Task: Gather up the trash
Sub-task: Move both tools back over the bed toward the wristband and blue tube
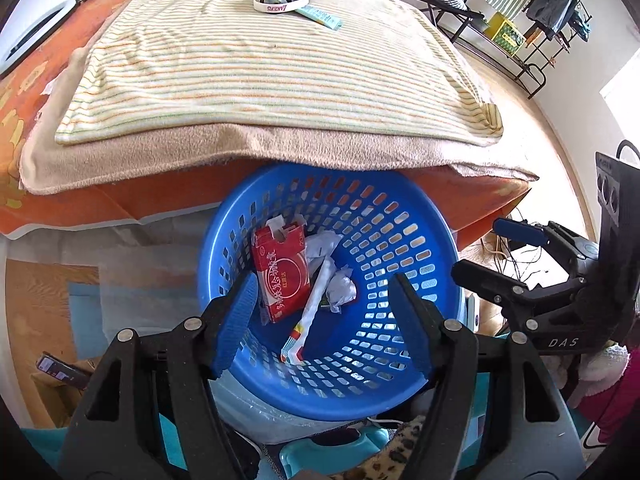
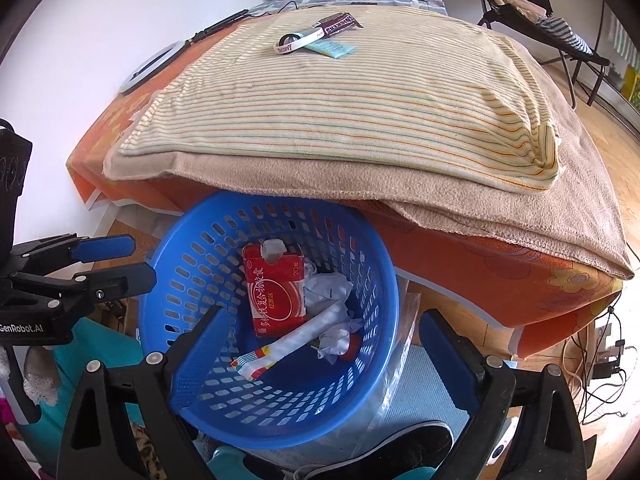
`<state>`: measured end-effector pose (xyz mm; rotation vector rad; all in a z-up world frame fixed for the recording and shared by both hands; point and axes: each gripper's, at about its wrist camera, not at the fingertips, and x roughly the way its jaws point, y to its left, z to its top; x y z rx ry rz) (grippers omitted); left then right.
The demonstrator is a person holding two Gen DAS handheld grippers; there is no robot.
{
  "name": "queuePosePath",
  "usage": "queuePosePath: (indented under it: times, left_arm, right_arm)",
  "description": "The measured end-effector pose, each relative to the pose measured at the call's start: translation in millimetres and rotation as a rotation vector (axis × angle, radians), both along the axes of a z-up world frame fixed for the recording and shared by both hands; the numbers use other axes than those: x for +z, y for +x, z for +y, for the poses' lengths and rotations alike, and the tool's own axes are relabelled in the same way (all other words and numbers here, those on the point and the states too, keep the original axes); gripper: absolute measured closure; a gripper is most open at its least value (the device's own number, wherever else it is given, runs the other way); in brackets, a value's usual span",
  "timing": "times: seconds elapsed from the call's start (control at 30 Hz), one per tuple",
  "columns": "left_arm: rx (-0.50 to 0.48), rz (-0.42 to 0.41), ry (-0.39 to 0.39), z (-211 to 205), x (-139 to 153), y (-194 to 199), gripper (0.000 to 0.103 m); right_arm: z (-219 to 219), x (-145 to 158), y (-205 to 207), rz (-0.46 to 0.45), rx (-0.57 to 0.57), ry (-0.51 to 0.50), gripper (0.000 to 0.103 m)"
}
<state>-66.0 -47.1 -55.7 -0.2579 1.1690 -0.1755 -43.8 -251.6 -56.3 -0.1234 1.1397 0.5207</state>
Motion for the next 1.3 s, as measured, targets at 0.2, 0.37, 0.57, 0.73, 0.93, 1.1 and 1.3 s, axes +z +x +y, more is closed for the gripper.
queuePosePath:
  times: [0.2, 0.37, 0.57, 0.73, 0.93, 1.1, 1.3]
  left_arm:
    - [0.006, -0.067, 0.026, 9, 26, 31, 0.033]
    - [0.009, -0.138, 0.047, 18, 51, 64, 0.033]
    - [0.027, -0.211, 0.065, 31, 73, 110, 0.033]
    - [0.028, -0.232, 0.071, 36, 75, 143, 0.033]
    - [-0.002, -0.218, 0.105, 34, 63, 180, 0.034]
    - [-0.008, -0.209, 0.129, 37, 53, 205, 0.034]
    - [-0.045, -0.181, 0.199, 27, 35, 231, 0.042]
  right_arm:
    - [-3, 15, 12, -0.021, -0.026, 0.038, 0.006]
    - [-1, 35, 31, -0.084, -0.038, 0.065, 0.006]
    - [11, 56, 65, -0.193, -0.015, 0.063, 0.006]
    - [18, 65, 102, -0.231, -0.014, 0.077, 0.006]
    - [29, 68, 144, -0.255, 0.000, 0.049, 0.006]
    - [35, 61, 169, -0.220, 0.023, 0.056, 0.007]
    - [42, 48, 191, -0.163, 0.048, 0.055, 0.011]
